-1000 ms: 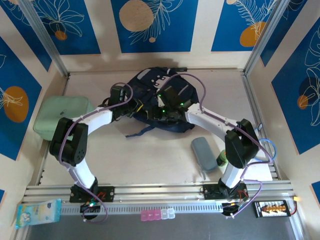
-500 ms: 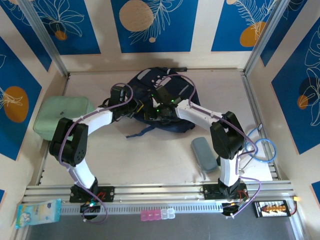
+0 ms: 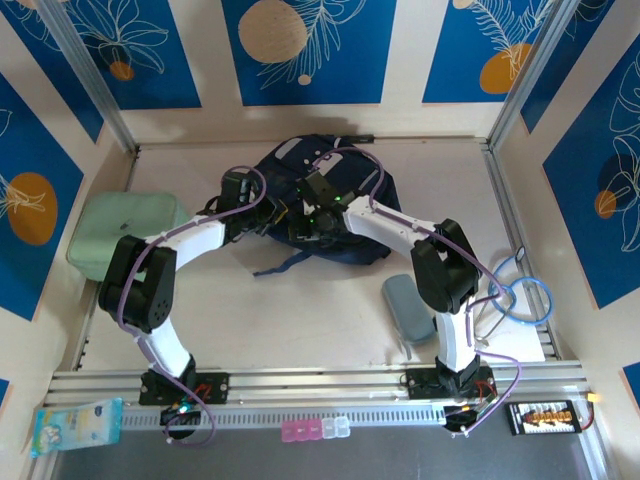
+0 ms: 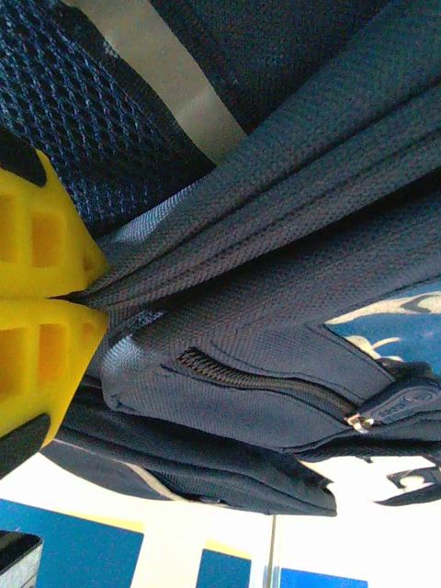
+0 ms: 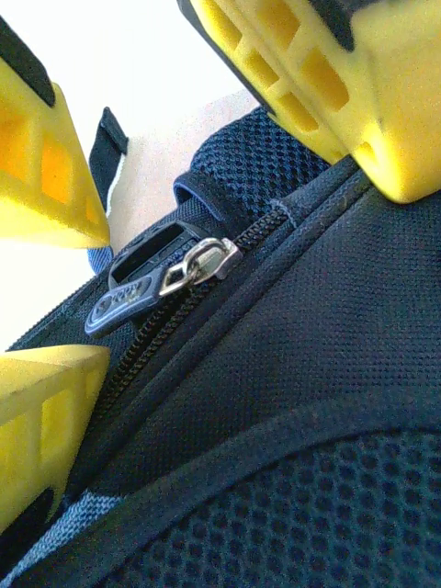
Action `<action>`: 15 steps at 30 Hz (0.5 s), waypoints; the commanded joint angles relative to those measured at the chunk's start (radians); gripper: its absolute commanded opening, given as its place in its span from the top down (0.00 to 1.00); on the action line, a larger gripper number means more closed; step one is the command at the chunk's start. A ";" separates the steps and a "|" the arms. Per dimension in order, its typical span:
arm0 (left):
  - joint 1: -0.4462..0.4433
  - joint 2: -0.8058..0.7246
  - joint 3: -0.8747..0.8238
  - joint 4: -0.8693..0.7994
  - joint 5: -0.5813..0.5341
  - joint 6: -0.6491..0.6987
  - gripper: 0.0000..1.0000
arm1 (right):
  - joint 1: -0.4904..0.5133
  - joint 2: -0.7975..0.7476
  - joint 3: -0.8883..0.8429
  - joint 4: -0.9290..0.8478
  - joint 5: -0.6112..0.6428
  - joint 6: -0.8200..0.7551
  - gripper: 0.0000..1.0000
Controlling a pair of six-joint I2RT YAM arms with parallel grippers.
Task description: Pack the student bag
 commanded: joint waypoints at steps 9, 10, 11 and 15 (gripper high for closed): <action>-0.016 -0.041 -0.002 0.047 0.068 -0.005 1.00 | 0.002 0.045 0.065 -0.008 0.068 -0.022 0.78; -0.015 -0.042 -0.001 0.045 0.066 -0.002 1.00 | 0.001 0.041 0.062 -0.009 0.071 -0.020 0.79; -0.014 -0.040 0.000 0.042 0.064 0.001 1.00 | 0.001 0.035 0.055 -0.008 0.072 -0.021 0.81; -0.014 -0.034 0.002 0.034 0.054 0.014 1.00 | -0.008 -0.005 0.010 0.001 0.071 -0.019 0.90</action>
